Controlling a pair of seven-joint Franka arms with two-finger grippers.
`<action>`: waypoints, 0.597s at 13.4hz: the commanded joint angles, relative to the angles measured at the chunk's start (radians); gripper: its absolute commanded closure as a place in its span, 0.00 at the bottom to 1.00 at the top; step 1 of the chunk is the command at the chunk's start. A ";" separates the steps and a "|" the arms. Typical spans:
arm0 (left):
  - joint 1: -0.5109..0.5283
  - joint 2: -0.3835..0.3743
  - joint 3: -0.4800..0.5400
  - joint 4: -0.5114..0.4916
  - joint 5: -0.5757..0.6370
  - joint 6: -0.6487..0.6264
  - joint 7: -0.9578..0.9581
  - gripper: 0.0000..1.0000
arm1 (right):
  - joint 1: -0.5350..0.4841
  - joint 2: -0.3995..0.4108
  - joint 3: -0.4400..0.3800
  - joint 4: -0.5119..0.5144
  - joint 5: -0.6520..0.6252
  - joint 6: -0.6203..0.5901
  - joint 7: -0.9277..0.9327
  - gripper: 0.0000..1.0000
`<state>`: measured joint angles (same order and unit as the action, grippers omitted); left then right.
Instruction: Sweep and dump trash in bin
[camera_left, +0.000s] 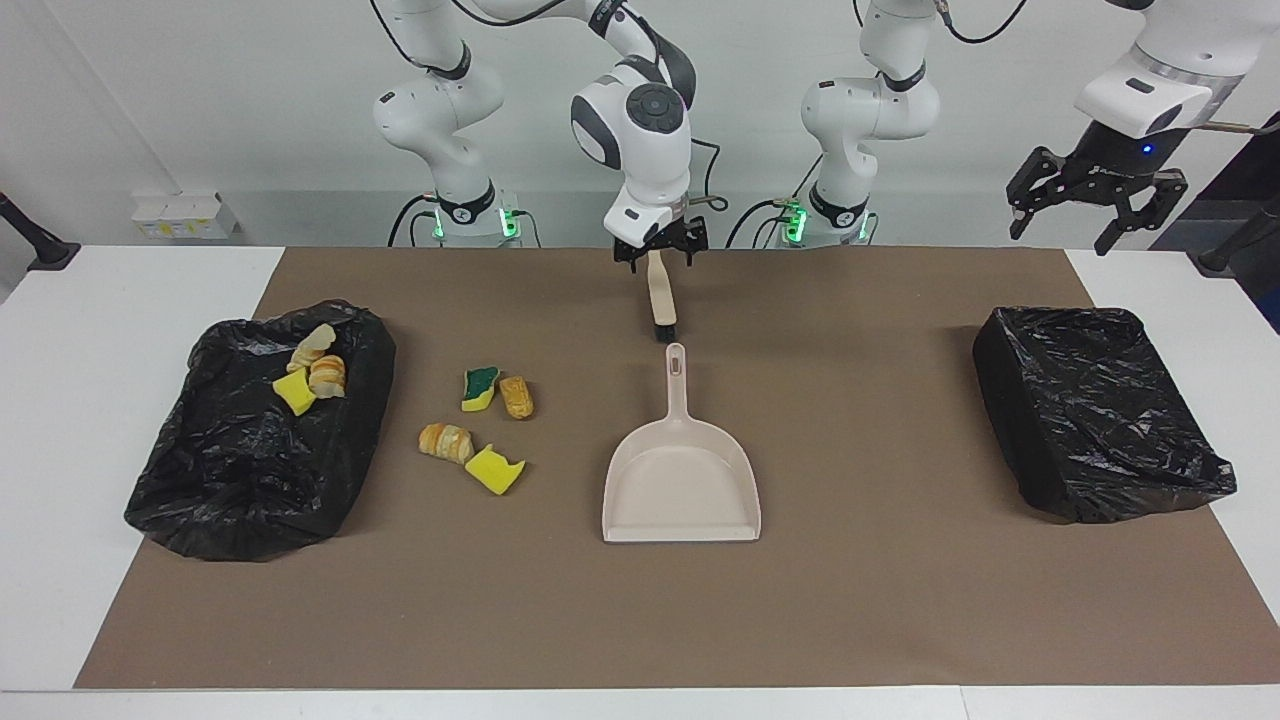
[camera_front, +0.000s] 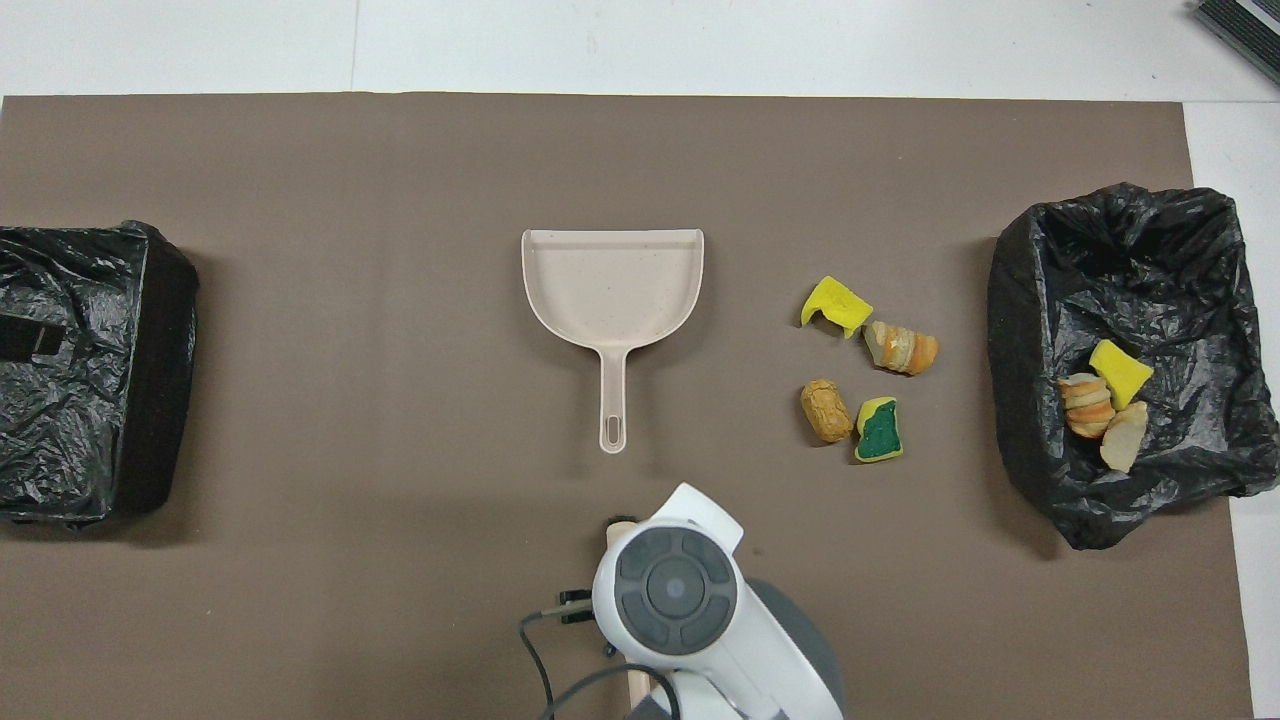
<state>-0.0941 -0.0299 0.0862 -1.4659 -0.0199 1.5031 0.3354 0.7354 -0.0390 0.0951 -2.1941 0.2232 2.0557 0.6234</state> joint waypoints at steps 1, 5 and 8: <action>0.016 -0.002 -0.013 0.013 -0.003 -0.015 0.001 0.00 | 0.062 -0.071 -0.002 -0.157 0.039 0.081 0.062 0.00; 0.016 -0.002 -0.013 0.013 -0.003 -0.017 0.001 0.00 | 0.120 -0.073 -0.002 -0.228 0.090 0.125 0.078 0.00; 0.016 -0.002 -0.013 0.015 -0.003 -0.018 0.002 0.00 | 0.136 -0.070 -0.002 -0.242 0.091 0.146 0.090 0.03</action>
<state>-0.0941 -0.0299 0.0850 -1.4659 -0.0199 1.5031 0.3353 0.8566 -0.0836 0.0957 -2.4045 0.2920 2.1738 0.6950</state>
